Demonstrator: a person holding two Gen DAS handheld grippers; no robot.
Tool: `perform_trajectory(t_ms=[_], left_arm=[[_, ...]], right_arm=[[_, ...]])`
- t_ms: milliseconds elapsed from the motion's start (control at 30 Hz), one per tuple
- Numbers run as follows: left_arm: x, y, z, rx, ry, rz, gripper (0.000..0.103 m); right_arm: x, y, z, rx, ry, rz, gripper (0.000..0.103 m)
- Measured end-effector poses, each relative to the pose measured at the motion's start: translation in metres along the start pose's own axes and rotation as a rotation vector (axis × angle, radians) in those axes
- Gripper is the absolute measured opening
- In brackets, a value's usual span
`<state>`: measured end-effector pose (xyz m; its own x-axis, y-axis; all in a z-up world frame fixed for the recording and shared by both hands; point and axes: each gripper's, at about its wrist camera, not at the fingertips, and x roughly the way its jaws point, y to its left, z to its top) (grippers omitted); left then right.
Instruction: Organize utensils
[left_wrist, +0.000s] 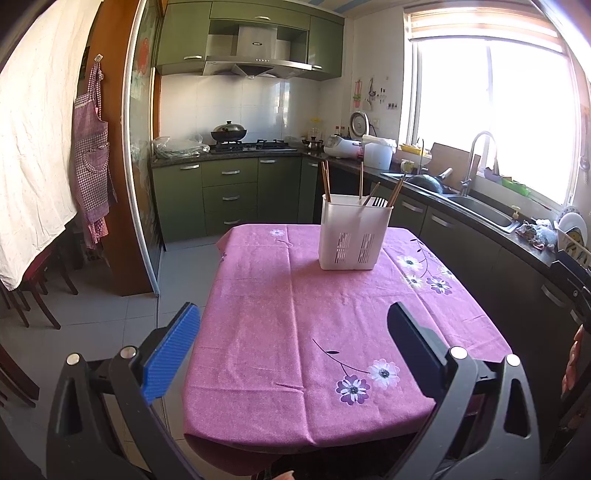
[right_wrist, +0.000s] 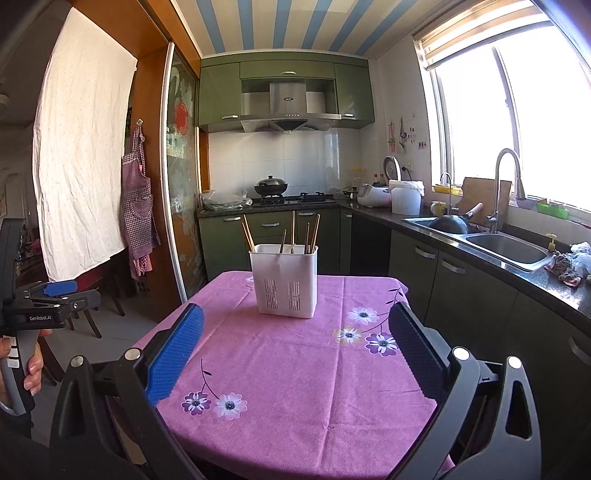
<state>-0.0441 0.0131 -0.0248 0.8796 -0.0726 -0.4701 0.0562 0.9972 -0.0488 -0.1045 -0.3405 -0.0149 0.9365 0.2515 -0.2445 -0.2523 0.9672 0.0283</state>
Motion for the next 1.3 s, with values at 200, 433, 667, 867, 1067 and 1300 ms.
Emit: perform_trajectory(t_ms=[200, 433, 667, 867, 1067, 1300], left_arm=[[0.002, -0.001, -0.001, 0.008, 0.010, 0.002, 0.096], [0.004, -0.002, -0.001, 0.006, 0.017, 0.002, 0.096], [0.005, -0.005, -0.002, 0.016, 0.021, 0.008, 0.096], [0.006, -0.005, -0.002, 0.017, 0.022, 0.010, 0.096], [0.006, -0.006, -0.003, 0.017, 0.027, 0.013, 0.096], [0.007, -0.004, -0.005, 0.013, 0.032, 0.013, 0.096]], right_arm=[[0.004, -0.002, 0.000, 0.001, 0.008, 0.007, 0.099], [0.010, 0.000, -0.002, 0.001, 0.021, 0.014, 0.098], [0.012, 0.000, -0.002, 0.002, 0.023, 0.015, 0.099], [0.015, -0.003, -0.003, 0.007, 0.029, 0.019, 0.099], [0.017, -0.005, -0.004, 0.010, 0.032, 0.025, 0.099], [0.018, -0.005, -0.006, 0.011, 0.035, 0.028, 0.099]])
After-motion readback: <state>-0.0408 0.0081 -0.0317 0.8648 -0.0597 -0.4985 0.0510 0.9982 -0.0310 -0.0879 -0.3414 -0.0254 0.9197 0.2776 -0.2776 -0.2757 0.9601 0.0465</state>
